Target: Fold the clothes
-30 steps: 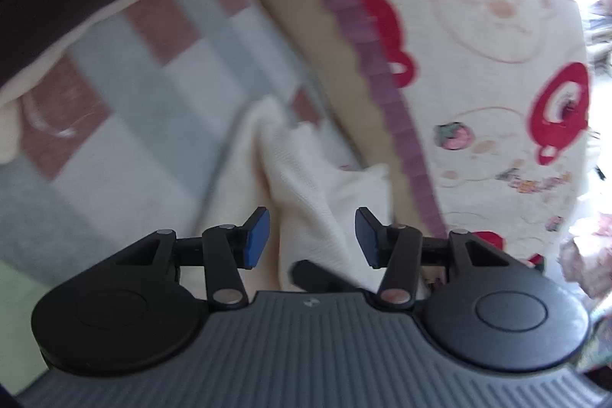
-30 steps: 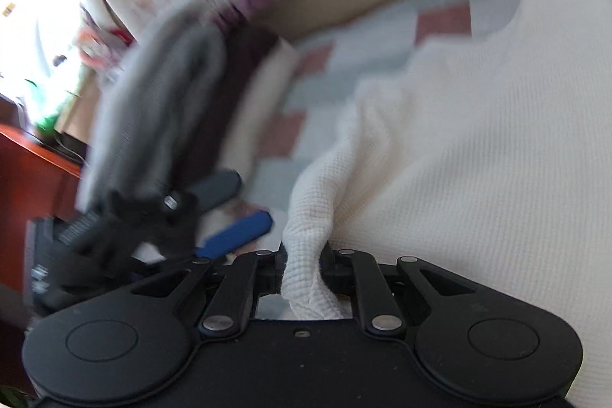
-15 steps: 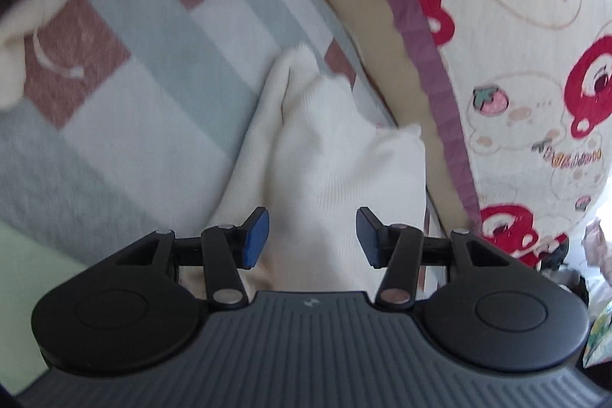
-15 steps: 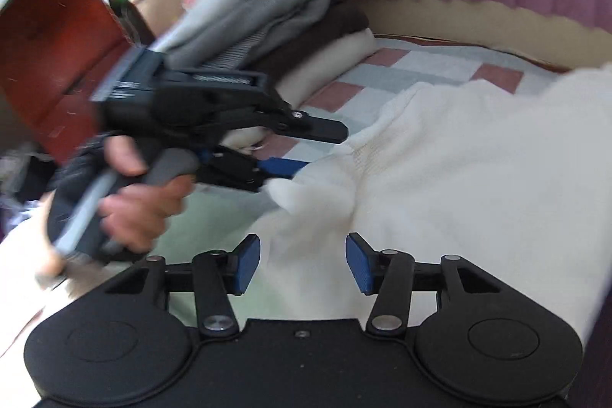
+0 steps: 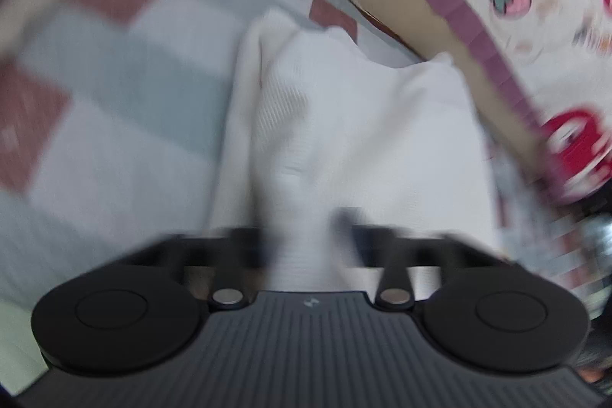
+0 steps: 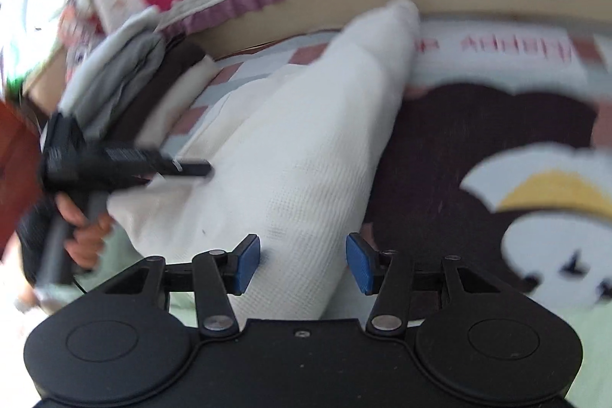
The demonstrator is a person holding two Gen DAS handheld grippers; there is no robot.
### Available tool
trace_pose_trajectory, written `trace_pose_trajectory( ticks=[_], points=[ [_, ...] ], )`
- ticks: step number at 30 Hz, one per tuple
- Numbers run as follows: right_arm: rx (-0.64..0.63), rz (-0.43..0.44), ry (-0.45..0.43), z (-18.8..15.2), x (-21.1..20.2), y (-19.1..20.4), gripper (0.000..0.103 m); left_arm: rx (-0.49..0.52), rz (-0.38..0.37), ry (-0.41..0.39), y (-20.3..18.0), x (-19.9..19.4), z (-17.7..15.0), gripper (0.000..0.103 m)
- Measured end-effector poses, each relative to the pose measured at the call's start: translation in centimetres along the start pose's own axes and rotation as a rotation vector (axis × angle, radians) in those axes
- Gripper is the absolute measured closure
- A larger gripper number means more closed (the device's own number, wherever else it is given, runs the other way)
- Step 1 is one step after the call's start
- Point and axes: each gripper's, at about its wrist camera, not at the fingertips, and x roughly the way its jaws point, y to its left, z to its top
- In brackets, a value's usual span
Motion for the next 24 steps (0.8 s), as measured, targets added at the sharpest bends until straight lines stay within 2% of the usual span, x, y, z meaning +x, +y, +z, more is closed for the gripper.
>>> trace_pose_trajectory(
  ticks=[2, 4, 5, 8, 12, 19, 21, 24],
  points=[
    [0.041, 0.023, 0.010, -0.3, 0.3, -0.3, 0.047, 0.073, 0.028, -0.089, -0.9, -2.2, 0.0, 0.095],
    [0.083, 0.047, 0.021, -0.6, 0.6, -0.6, 0.048, 0.126, 0.078, -0.146, -1.1, -4.2, -0.1, 0.095],
    [0.085, 0.059, 0.028, -0.8, 0.6, -0.5, 0.048, 0.117, 0.111, -0.142, -0.6, -4.1, -0.1, 0.095],
    [0.003, 0.058, 0.059, -1.5, 0.8, 0.4, 0.048, 0.095, 0.162, -0.028, 1.0, -1.5, -0.2, 0.094],
    [-0.115, 0.022, 0.074, -2.1, 0.8, 1.8, 0.048, 0.047, 0.129, -0.026, 1.5, -1.6, 0.1, 0.093],
    [-0.336, 0.019, 0.079, -3.9, -0.7, 3.9, 0.047, -0.056, 0.084, -0.020, 2.3, -1.3, 0.3, 0.092],
    [-0.395, 0.002, 0.098, -4.5, -0.4, 4.5, 0.047, -0.025, 0.089, -0.005, 1.7, -1.1, 0.2, 0.092],
    [-0.428, -0.102, 0.076, -4.8, 0.5, 4.8, 0.047, 0.038, 0.127, 0.006, 0.7, -0.9, -0.1, 0.092]
  ],
)
